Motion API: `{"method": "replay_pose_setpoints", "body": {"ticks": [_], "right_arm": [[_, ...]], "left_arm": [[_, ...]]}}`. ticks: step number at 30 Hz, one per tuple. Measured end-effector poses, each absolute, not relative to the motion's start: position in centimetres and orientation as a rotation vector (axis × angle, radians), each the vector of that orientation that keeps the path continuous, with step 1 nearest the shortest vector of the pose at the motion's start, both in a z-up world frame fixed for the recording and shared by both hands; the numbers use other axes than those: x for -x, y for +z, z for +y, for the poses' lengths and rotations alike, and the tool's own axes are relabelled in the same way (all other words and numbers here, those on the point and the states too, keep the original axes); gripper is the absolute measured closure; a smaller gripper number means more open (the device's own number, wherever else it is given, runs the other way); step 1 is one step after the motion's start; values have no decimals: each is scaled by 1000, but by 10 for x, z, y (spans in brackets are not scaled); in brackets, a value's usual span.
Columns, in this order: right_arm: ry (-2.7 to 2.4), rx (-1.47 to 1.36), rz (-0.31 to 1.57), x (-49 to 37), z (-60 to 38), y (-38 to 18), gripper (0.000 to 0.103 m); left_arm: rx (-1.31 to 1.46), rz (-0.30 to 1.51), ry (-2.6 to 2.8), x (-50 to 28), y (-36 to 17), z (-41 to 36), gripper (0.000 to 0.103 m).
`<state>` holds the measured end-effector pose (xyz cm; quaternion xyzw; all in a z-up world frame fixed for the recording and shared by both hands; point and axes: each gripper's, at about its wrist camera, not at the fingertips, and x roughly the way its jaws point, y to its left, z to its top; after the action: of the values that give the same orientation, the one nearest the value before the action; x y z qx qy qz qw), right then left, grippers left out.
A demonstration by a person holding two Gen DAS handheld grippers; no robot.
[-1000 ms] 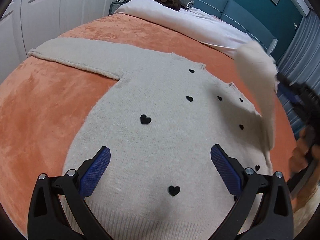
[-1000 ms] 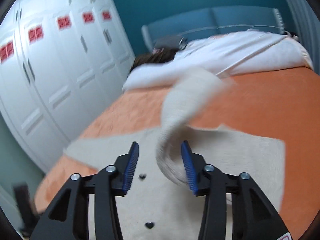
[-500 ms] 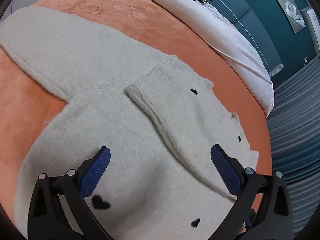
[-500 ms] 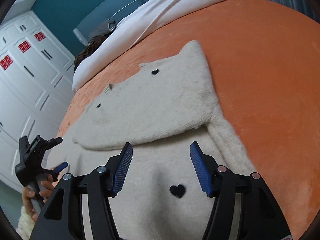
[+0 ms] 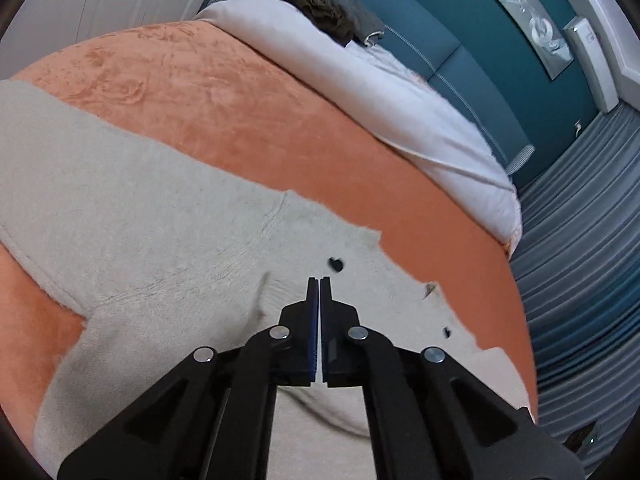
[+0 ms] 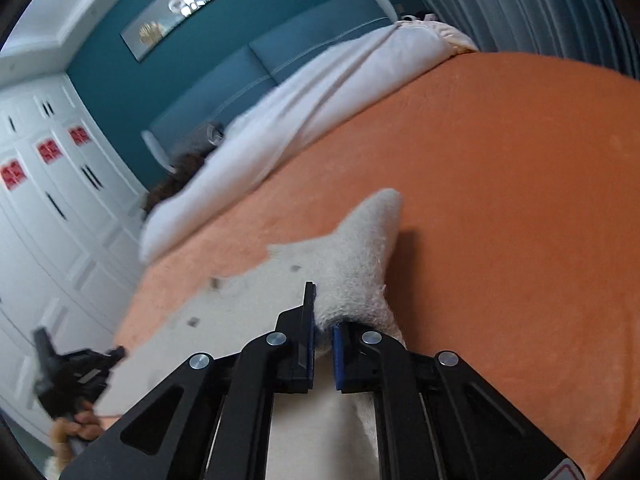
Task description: Fold small clothes
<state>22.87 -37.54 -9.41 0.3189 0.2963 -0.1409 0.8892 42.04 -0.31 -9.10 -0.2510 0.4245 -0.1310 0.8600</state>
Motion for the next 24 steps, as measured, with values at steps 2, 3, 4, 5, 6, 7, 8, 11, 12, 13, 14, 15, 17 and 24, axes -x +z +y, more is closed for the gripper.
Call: {"method": "replay_pose_setpoints", "body": {"ticks": [2,3,4,5,6,7,8,11,12,13,14,15,17,24], "right_arm": [[-316,-736,798,-237,-389,-140,95],[-305,-777,816,-231,-394,-152,96],[-297,-788,806,-226,-395,-156,96],[-291,-779,784,-222,-394,-154,97],[-289,-771,780,-221,-393,-154,96],[-290,-759,781,-221,-392,-153,96],[-294,-747,780,-220,-390,-152,95],[-298,-739,779,-225,-388,-151,91],[-296,-736,779,-221,-388,-151,89],[-297,-726,780,-218,-385,-151,89],[-300,-716,782,-218,-384,-150,89],[-300,-709,782,-218,-382,-151,88],[-292,-708,776,-222,-379,-148,89],[-284,-638,681,-221,-377,-118,96]], "left_arm": [[544,1003,-264,-419,-119,-1,103],[581,1036,-277,-414,-128,0,103],[598,1034,-287,-408,-128,2,101],[595,1029,-292,-402,-127,2,85],[595,1023,-292,-398,-125,1,56],[607,1018,-275,-394,-124,1,42],[627,1021,-254,-393,-125,1,30],[680,1083,-254,-407,-138,-7,32],[702,1099,-259,-413,-142,-10,40],[715,1108,-264,-417,-145,-12,48],[729,1119,-279,-422,-148,-16,72],[744,1125,-302,-425,-149,-18,96],[761,1083,-339,-430,-138,-21,94],[619,841,-375,-419,-81,-11,95]]}}
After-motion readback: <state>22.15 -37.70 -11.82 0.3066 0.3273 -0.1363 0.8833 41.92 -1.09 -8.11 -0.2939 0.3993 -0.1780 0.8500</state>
